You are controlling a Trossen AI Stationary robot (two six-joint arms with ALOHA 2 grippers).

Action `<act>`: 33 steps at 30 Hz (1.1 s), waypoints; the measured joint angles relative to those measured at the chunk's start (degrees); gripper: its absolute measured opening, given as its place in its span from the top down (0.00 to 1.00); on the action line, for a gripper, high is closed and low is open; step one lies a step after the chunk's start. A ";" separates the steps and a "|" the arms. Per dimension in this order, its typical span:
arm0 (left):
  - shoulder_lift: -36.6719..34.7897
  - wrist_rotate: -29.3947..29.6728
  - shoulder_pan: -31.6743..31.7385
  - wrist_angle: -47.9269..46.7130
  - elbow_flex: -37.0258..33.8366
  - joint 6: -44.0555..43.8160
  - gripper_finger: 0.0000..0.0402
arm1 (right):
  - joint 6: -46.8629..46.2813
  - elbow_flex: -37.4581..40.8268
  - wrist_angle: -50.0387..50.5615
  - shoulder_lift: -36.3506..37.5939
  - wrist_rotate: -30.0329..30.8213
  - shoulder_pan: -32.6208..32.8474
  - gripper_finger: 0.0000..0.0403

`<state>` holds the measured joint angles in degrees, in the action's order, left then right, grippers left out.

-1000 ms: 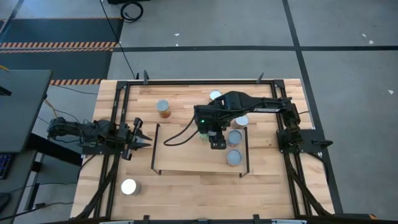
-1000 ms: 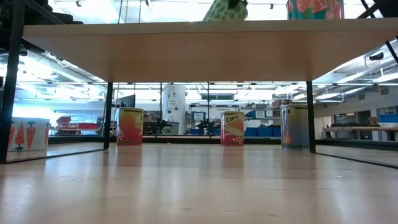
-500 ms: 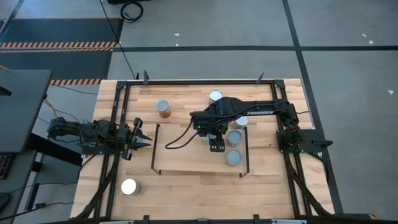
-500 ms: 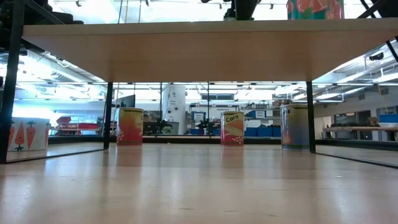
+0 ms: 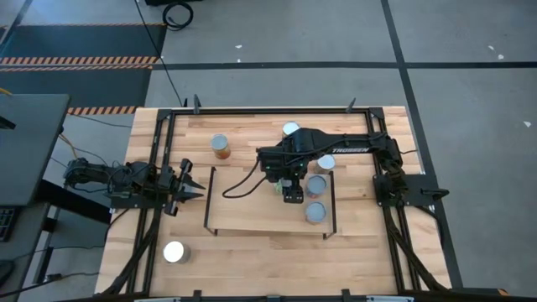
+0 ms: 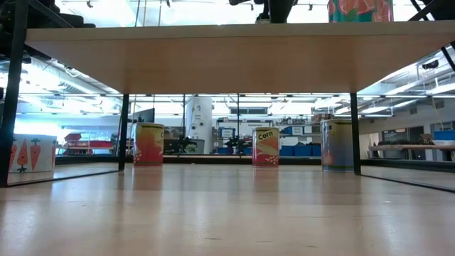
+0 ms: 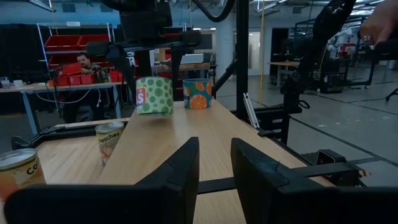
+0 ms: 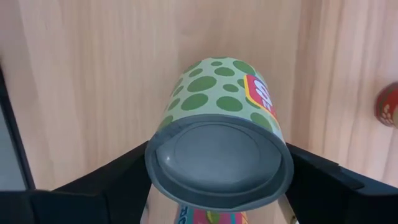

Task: Pick and place cans onto a shelf
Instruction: Put the small canned peas on the shelf

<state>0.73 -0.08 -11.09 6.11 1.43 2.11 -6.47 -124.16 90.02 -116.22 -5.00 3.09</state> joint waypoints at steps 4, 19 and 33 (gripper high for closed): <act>0.00 0.00 -0.01 0.00 0.00 0.02 0.75 | 1.12 0.00 0.00 0.00 -0.70 -0.02 0.19; 0.00 0.00 -0.02 0.02 0.00 0.02 0.75 | 0.59 0.00 0.00 0.00 -0.68 -0.02 0.16; 0.00 0.00 -0.02 0.01 0.00 0.02 0.75 | -2.86 -0.02 0.00 0.04 -0.82 0.11 0.21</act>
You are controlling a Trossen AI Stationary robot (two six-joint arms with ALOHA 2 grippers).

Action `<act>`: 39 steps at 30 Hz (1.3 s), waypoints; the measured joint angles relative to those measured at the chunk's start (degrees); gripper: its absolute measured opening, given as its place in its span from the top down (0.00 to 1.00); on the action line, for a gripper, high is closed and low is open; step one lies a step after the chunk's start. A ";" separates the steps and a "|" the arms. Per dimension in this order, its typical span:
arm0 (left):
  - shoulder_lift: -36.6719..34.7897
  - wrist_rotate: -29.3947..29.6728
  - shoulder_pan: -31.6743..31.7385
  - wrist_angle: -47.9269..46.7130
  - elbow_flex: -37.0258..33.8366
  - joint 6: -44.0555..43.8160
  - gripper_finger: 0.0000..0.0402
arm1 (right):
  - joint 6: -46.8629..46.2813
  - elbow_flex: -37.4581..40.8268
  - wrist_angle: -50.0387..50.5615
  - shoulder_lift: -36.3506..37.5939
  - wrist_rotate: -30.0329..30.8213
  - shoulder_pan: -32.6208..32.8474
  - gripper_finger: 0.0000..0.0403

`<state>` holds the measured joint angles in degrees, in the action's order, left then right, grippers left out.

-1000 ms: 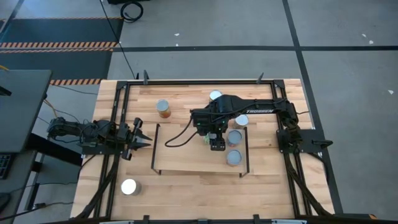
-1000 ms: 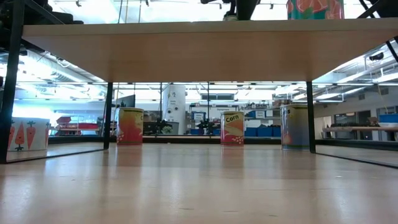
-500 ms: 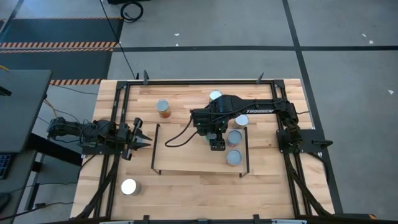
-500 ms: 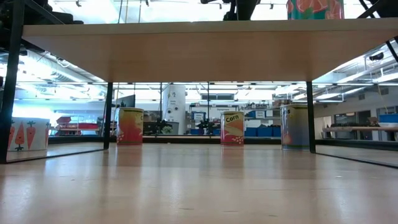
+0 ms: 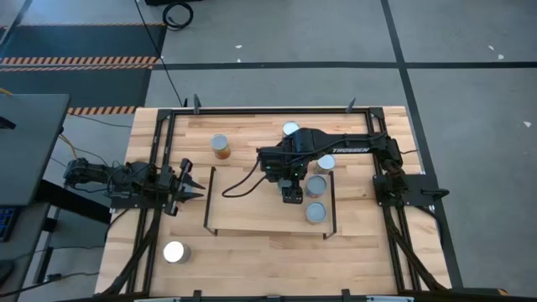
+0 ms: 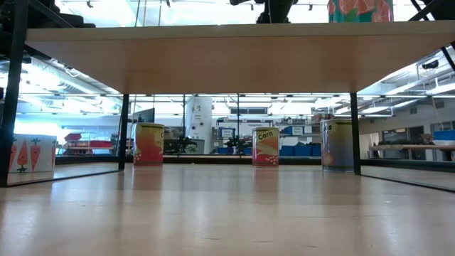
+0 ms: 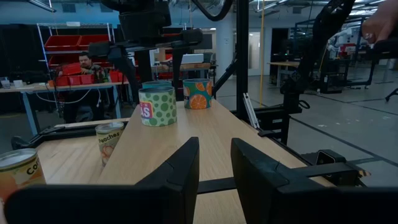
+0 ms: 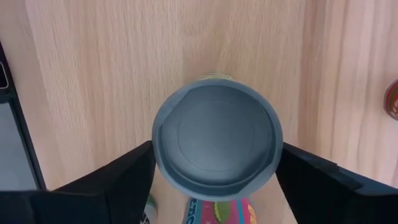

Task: Pick and place cans onto a shelf
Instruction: Put the small canned peas on the shelf

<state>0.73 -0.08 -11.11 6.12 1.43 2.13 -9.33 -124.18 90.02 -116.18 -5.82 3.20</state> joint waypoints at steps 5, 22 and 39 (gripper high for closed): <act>0.00 0.00 0.00 0.01 0.00 0.00 0.75 | -0.61 0.00 0.00 0.99 -0.18 -0.01 0.21; 0.02 0.00 0.02 0.03 0.00 0.00 0.75 | 0.35 2.21 0.03 2.08 2.96 0.84 0.20; 0.02 0.00 0.01 0.03 0.00 0.00 0.75 | -2.15 4.17 -0.04 2.01 2.98 0.81 0.14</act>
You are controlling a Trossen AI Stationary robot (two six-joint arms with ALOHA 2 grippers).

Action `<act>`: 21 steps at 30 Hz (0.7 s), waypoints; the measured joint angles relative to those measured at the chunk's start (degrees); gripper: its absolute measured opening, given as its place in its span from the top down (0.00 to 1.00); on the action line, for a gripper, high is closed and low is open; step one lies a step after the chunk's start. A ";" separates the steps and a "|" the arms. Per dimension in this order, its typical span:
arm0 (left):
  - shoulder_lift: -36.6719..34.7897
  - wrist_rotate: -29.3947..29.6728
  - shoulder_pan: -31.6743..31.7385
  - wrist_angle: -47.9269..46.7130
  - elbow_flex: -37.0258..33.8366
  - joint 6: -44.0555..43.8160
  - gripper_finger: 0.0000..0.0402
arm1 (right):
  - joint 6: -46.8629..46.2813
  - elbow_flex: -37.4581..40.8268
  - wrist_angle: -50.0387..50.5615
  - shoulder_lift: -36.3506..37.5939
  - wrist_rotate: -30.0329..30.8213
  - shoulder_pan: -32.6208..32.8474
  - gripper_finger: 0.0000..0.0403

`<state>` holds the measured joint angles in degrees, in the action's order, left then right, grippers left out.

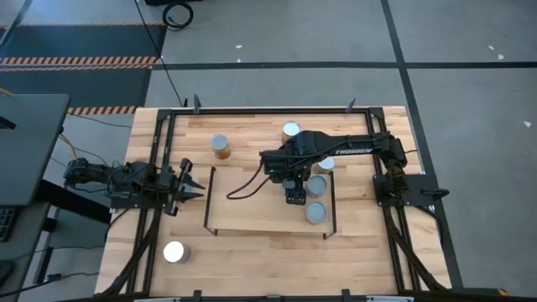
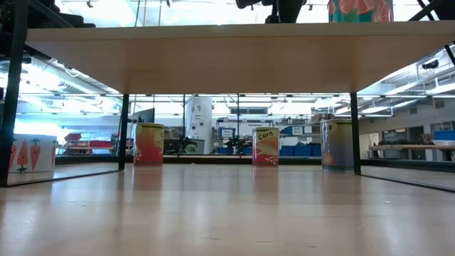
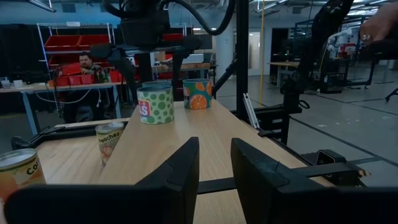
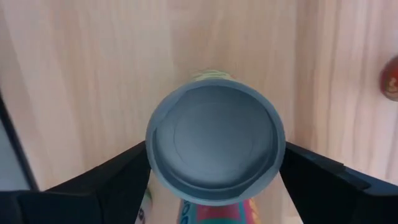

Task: Pick and place cans onto a shelf
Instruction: Put the small canned peas on the shelf

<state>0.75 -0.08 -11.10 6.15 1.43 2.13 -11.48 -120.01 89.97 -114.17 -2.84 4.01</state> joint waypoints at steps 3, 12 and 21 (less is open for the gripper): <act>-0.01 0.00 0.01 0.00 0.00 0.00 0.75 | -0.16 0.00 -0.15 0.00 1.52 0.00 0.14; 0.00 0.00 0.01 0.00 0.00 0.00 0.75 | -0.36 0.00 -1.64 0.00 0.87 0.00 0.15; 0.00 0.00 -0.01 -0.02 0.00 -0.02 0.75 | 0.23 -0.04 -3.00 0.00 -0.04 -0.13 0.15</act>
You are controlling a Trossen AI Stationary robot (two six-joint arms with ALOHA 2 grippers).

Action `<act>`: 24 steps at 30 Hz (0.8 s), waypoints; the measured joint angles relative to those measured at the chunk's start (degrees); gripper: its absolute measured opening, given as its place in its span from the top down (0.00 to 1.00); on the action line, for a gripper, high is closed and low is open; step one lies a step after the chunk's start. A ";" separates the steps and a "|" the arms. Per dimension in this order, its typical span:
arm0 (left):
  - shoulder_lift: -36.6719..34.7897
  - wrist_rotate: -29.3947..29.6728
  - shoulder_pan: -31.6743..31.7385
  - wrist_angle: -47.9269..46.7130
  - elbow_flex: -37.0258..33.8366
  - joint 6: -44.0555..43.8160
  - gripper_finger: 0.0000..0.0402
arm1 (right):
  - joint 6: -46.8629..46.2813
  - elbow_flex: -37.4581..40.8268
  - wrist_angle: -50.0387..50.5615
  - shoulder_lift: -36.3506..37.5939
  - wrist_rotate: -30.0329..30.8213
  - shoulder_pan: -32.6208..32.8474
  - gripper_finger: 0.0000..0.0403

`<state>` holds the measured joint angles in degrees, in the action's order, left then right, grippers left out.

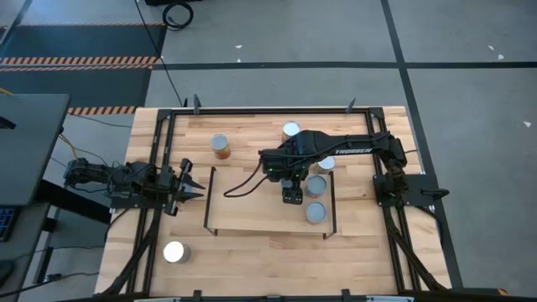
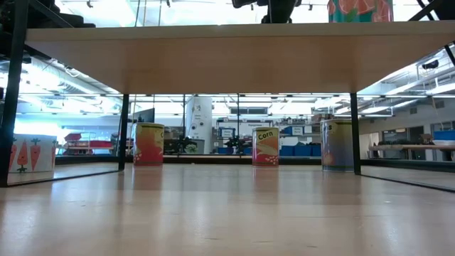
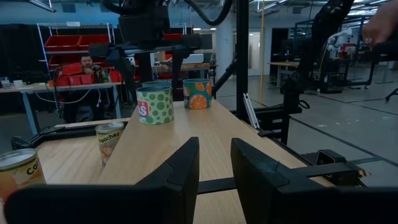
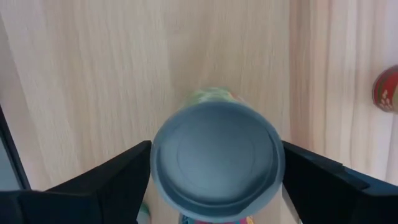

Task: Pick and place cans onto a shelf
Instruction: Put the small canned peas on the shelf, then put the small canned carrots on the shelf

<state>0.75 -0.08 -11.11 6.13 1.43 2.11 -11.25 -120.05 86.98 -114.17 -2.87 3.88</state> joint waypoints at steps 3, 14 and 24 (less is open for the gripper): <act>0.00 0.00 0.00 0.00 0.00 0.02 0.75 | 0.26 0.00 -0.64 0.00 -0.02 0.02 0.15; 0.00 0.00 0.02 0.00 0.00 0.02 0.75 | -0.42 -0.62 -2.73 0.00 -0.02 0.00 0.15; 0.00 0.00 0.02 -0.01 0.00 0.01 0.75 | -3.76 -14.14 -6.40 0.02 7.27 -0.14 0.15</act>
<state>0.75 -0.08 -11.10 6.12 1.43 2.12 -15.00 -134.18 80.57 -114.15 4.40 3.74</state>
